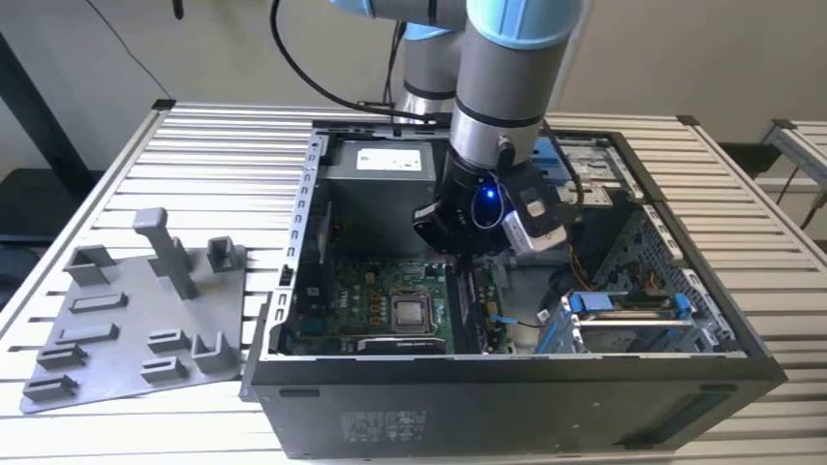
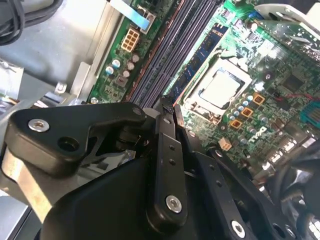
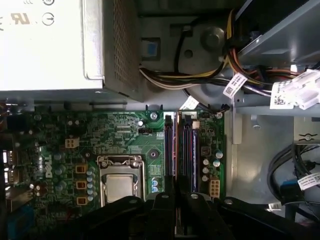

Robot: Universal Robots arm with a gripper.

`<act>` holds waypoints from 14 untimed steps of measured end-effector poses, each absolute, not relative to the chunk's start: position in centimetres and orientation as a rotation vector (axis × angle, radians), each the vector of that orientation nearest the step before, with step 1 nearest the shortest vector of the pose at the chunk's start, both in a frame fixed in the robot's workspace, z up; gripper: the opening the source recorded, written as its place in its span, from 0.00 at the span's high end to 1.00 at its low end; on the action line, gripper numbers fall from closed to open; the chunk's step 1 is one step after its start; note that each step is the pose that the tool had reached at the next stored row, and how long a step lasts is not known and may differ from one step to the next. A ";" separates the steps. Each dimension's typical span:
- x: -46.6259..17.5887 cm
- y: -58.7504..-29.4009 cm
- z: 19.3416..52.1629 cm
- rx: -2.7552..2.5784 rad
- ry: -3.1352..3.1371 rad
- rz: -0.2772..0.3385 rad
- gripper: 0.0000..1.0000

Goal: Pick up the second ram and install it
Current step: 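Insert the second ram into the second slot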

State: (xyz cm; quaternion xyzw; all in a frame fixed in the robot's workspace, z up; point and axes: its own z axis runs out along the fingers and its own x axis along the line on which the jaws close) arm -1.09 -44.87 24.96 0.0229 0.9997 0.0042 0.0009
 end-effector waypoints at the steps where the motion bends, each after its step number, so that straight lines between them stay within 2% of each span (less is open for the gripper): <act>1: -1.1 -44.9 24.8 0.073 3.139 0.013 0.86; 14: -1.1 -46.2 23.4 0.097 3.140 0.013 0.86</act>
